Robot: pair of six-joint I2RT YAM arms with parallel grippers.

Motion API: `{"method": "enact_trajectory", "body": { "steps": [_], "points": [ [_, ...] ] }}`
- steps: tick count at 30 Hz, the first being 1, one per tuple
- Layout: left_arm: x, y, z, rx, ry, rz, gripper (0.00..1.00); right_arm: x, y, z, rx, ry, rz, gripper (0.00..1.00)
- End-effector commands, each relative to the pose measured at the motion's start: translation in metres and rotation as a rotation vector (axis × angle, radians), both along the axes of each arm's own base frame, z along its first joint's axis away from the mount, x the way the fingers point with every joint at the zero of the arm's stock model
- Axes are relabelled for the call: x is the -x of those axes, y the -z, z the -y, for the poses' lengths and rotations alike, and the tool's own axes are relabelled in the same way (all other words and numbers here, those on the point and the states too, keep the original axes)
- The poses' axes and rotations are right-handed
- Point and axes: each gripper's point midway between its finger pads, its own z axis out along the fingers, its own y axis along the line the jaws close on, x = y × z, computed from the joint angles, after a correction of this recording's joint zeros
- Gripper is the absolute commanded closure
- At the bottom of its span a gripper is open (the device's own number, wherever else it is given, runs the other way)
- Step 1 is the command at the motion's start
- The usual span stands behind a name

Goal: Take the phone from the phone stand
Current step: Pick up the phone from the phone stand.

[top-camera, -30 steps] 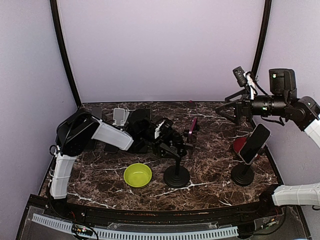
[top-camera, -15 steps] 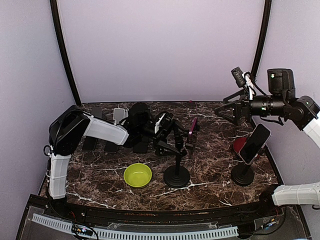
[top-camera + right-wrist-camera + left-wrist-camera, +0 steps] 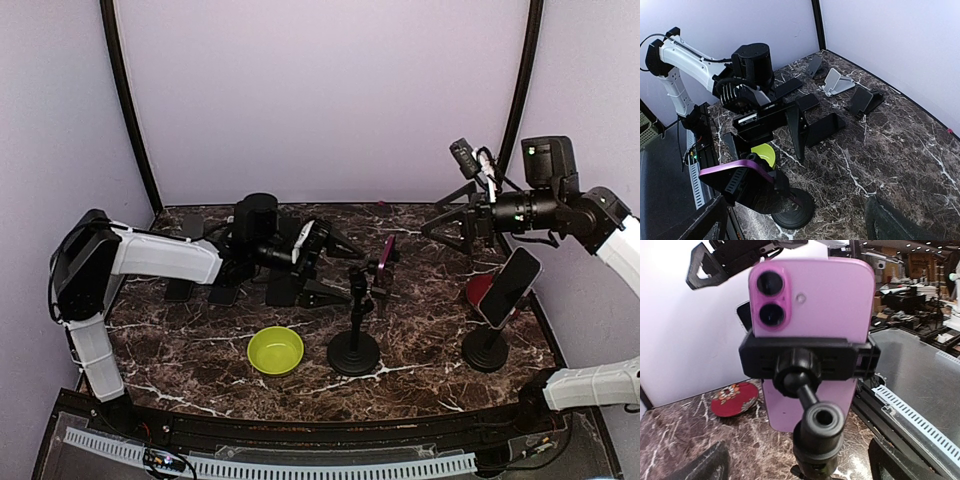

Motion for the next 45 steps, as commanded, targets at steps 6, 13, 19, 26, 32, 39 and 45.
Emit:
{"method": "enact_trajectory", "body": {
  "steps": [6,13,19,26,32,39,45],
  "points": [
    [-0.014,-0.039,-0.039,0.004,-0.375,0.177,0.01,0.012,-0.01,-0.024,0.012,-0.12,0.024,0.03],
    [-0.02,-0.067,-0.068,-0.027,-0.624,0.191,0.01,0.018,-0.001,-0.035,0.026,-0.169,0.003,0.05],
    [-0.01,-0.076,-0.079,-0.119,-0.627,0.13,0.01,0.021,-0.008,-0.038,-0.023,-0.173,0.022,0.05],
    [-0.018,-0.105,-0.111,0.027,-0.943,0.284,0.01,0.023,-0.008,-0.039,-0.044,-0.184,0.026,0.05],
    [-0.003,-0.11,-0.104,-0.006,-0.9,0.372,0.01,0.028,-0.007,-0.046,-0.071,-0.248,0.034,0.06],
    [0.014,-0.115,-0.097,0.027,-1.019,0.556,0.01,0.024,-0.022,-0.045,-0.15,-0.144,0.056,0.05],
    [0.031,-0.11,-0.097,0.086,-1.021,0.601,0.01,0.026,-0.009,-0.039,-0.134,-0.021,0.051,0.01]
  ]
}}
